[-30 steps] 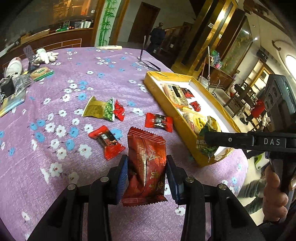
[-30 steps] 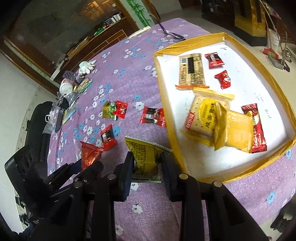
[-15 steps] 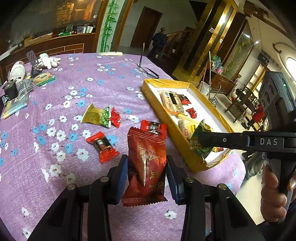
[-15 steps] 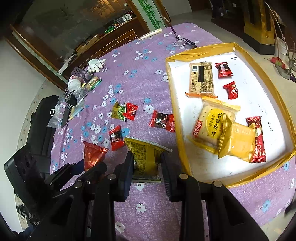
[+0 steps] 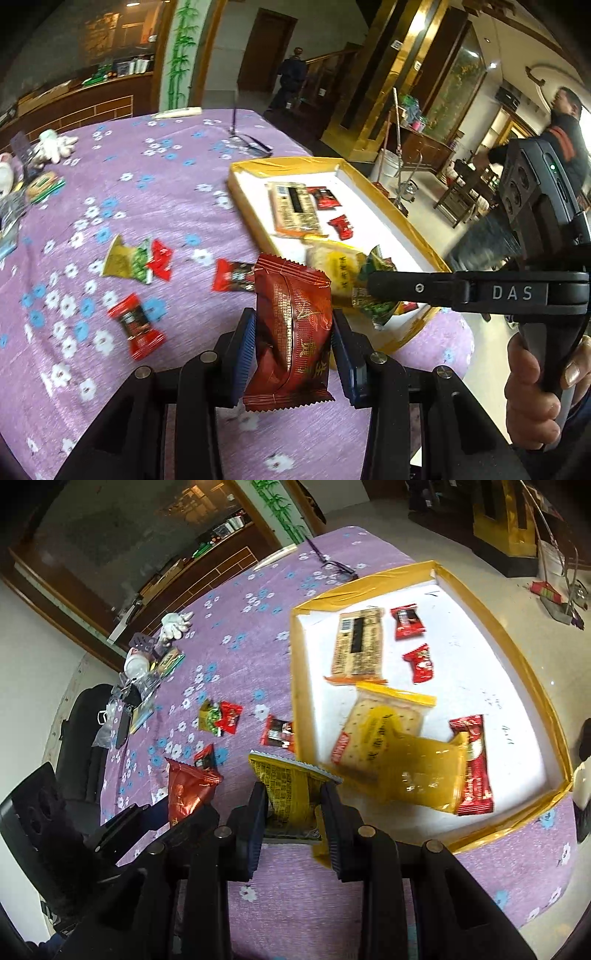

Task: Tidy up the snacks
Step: 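Carry the red pouch and yellow pack over the tray with both tools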

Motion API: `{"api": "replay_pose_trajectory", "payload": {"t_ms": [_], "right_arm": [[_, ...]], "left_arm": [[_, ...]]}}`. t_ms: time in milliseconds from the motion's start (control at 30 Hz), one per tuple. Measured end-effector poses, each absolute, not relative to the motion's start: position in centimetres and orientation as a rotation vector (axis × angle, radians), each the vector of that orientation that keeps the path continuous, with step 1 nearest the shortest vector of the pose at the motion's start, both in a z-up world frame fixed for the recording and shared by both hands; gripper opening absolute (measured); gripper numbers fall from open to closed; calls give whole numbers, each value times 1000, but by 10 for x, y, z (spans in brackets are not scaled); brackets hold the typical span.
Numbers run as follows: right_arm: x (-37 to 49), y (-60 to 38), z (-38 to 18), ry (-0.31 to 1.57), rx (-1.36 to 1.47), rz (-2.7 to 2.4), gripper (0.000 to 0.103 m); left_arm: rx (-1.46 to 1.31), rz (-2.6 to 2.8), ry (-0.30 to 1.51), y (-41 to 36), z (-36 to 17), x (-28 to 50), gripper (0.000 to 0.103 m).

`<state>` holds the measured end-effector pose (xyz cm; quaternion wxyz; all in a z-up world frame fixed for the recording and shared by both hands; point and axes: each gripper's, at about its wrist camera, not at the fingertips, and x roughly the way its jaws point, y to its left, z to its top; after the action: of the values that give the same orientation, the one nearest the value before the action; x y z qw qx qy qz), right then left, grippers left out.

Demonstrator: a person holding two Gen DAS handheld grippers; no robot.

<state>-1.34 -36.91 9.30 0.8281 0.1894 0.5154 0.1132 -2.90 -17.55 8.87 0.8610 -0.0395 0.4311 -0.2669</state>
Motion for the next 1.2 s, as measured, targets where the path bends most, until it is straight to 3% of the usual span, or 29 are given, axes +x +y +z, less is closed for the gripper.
{"api": "replay_pose_trajectory", "payload": {"t_ms": [1200], "right_arm": [[10, -506, 70, 1120, 538, 31, 29]], "left_arm": [[-29, -688, 964, -312, 64, 16, 41]]}}
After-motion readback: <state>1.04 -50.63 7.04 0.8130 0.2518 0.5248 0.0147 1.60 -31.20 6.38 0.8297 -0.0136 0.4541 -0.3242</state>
